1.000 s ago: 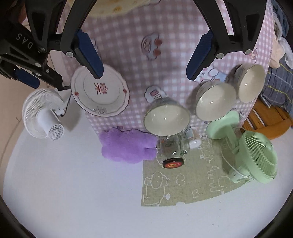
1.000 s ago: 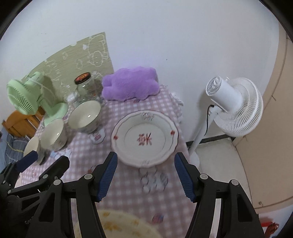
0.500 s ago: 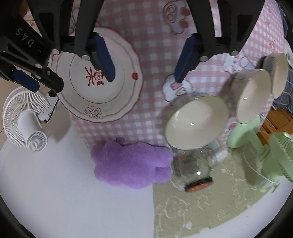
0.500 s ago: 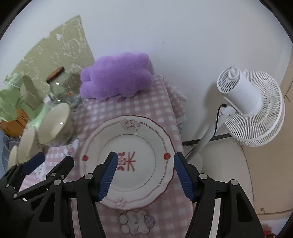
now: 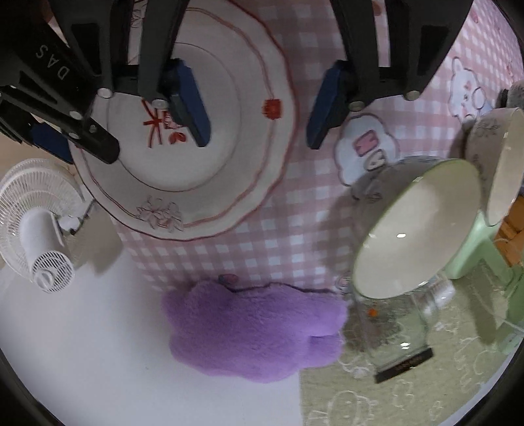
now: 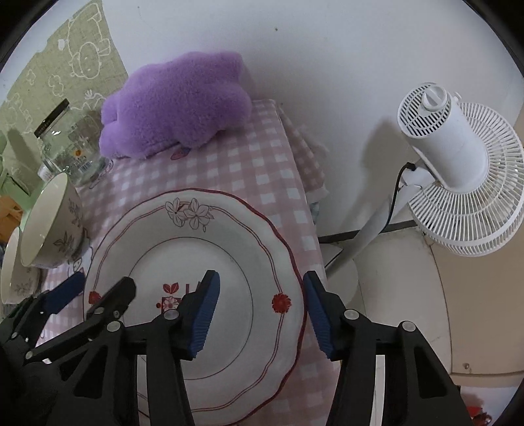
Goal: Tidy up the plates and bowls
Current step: 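Move both grippers to the red-rimmed white plate, then grasp the rim of the red-rimmed white plate with both grippers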
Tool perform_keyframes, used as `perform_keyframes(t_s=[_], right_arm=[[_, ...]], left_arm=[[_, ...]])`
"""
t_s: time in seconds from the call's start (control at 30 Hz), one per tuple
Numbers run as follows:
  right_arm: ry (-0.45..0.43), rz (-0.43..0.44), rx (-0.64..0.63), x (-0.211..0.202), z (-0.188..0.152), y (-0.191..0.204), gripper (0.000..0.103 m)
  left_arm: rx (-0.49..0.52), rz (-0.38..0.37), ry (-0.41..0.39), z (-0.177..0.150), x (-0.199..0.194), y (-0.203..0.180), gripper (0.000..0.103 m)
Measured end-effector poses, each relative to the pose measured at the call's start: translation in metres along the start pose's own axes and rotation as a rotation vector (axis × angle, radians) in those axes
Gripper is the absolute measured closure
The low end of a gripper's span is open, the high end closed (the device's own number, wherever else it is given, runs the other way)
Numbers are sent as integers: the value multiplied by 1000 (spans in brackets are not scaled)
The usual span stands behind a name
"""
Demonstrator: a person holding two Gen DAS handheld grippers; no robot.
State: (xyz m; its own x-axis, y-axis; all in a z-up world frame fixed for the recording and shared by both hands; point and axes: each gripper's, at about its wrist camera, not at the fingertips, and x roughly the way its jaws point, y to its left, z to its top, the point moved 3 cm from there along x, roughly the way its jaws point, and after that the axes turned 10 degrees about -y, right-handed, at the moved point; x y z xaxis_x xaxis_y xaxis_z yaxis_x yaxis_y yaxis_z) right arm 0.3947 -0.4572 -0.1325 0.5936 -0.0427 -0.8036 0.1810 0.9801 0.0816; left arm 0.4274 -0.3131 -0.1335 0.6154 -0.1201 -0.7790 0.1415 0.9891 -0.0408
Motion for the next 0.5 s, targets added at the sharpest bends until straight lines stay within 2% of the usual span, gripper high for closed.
perform_keyframes(t_s=[0.1, 0.3, 0.5], right_arm=[[-5, -14, -10, -1, 0, 1, 50], [3, -9, -8, -5, -3, 6, 50], [32, 10, -12, -18, -19, 25, 50]], left_arm=[[27, 10, -1, -2, 2, -4, 50], [15, 9, -1, -3, -7, 7, 50], [2, 32, 25, -23, -26, 31, 50]])
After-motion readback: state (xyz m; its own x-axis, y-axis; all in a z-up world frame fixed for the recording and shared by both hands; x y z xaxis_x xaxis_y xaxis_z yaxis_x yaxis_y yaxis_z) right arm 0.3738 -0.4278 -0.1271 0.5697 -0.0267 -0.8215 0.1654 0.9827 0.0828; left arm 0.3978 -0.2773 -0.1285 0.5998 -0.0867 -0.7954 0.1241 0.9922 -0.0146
